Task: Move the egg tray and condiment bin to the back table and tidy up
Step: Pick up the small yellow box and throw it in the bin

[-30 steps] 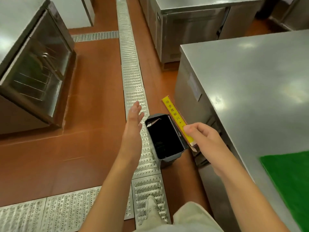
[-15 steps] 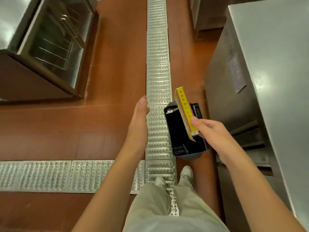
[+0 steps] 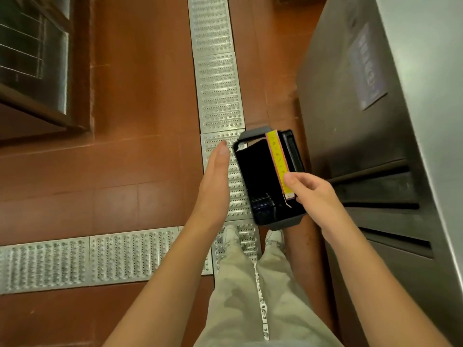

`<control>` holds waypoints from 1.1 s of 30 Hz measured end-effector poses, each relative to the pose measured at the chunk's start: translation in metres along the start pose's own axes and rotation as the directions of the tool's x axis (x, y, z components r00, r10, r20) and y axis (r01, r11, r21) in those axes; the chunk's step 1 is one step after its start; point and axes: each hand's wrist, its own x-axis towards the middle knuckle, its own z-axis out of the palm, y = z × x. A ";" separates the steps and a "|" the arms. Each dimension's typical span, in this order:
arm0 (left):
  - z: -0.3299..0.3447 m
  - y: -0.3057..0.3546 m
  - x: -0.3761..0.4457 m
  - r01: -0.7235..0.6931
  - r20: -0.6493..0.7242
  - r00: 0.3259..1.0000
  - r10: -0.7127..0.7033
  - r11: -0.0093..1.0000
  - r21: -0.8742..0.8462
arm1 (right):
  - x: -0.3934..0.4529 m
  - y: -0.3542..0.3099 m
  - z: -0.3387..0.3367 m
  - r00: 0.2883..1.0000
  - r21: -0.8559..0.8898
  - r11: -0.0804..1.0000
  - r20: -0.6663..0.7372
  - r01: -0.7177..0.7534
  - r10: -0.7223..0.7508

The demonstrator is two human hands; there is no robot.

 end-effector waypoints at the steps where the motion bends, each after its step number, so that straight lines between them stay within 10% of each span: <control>1: 0.002 -0.007 0.006 0.006 0.001 1.000 -0.006 1.000 0.014 | 0.010 0.012 0.005 0.999 0.003 0.999 -0.034 -0.032 0.032; 10: 0.018 -0.104 0.061 0.072 0.040 0.997 -0.073 0.997 0.007 | 0.122 0.128 0.051 0.957 -0.152 0.946 -0.097 -0.286 0.274; 24: 0.042 -0.220 0.122 0.107 -0.046 0.992 -0.114 0.986 -0.129 | 0.217 0.214 0.085 0.973 -0.581 0.781 -0.130 -0.229 0.189; 33: 0.034 -0.196 0.117 0.062 -0.099 0.992 -0.078 0.986 -0.153 | 0.176 0.167 0.079 1.000 -0.130 0.992 -0.021 -0.006 0.003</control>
